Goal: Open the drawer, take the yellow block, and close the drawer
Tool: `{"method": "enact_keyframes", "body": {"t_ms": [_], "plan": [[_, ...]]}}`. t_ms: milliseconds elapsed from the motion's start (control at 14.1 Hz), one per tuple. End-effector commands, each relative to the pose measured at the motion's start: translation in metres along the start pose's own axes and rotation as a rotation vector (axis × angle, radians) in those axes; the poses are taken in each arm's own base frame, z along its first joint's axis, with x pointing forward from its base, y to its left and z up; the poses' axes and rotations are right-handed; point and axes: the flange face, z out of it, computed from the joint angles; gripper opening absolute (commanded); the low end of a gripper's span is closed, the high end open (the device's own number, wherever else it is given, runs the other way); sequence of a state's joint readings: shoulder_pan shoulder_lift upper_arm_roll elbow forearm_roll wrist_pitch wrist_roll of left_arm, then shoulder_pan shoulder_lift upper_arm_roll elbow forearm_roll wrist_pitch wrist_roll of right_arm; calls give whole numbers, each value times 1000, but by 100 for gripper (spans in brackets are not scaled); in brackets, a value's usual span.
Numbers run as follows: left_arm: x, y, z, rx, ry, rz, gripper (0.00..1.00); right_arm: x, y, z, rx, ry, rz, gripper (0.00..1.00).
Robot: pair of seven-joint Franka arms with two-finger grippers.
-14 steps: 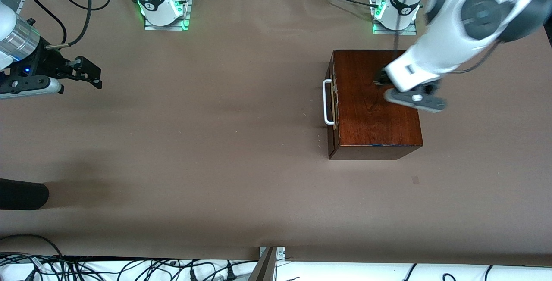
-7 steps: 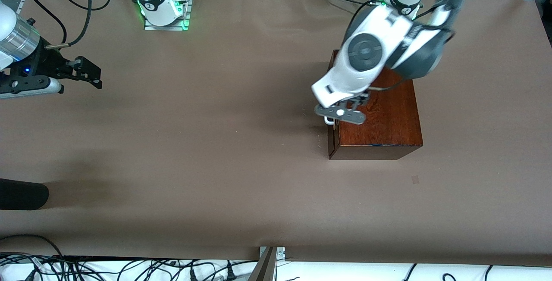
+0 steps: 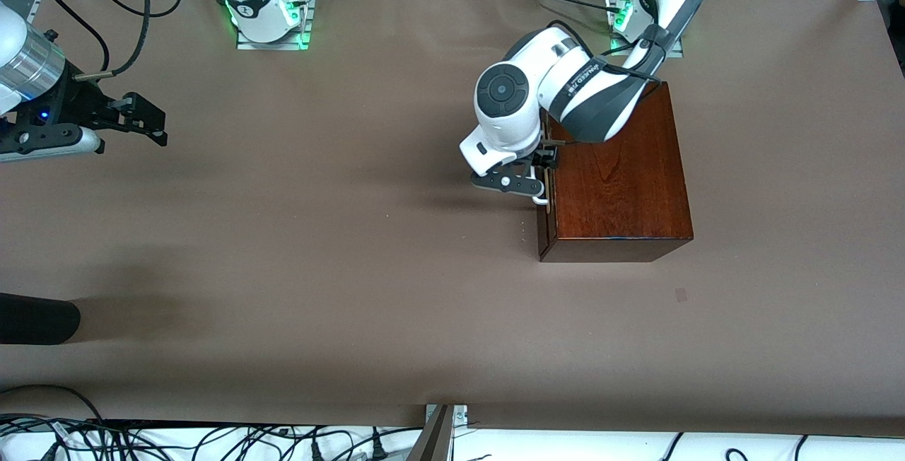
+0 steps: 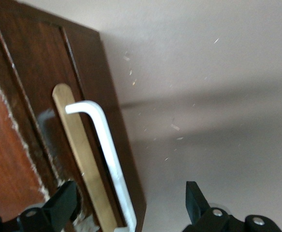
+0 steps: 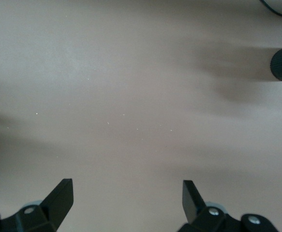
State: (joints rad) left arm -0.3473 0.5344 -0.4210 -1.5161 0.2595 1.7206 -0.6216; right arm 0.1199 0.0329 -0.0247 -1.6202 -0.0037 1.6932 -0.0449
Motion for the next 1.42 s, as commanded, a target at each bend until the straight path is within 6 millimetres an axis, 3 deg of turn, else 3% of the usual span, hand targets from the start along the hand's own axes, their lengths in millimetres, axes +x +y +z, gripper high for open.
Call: {"method": "enact_keyframes", "body": {"t_ms": [0,354,992,1133,1346], "plan": [[-7,6,7,95,4,10,100,-1,0,-5,3,9,1,100],[-12,26,37,124,-22,-24,100,0,0,-5,3,11,1,100],[-10,29,59,156,-20,-9,100,0,0,-6,3,15,1,100],[-6,35,56,115,21,-38,100,0,0,-6,3,15,1,100],[-6,54,69,80,30,-57,100,0,0,-6,3,15,1,100]]}}
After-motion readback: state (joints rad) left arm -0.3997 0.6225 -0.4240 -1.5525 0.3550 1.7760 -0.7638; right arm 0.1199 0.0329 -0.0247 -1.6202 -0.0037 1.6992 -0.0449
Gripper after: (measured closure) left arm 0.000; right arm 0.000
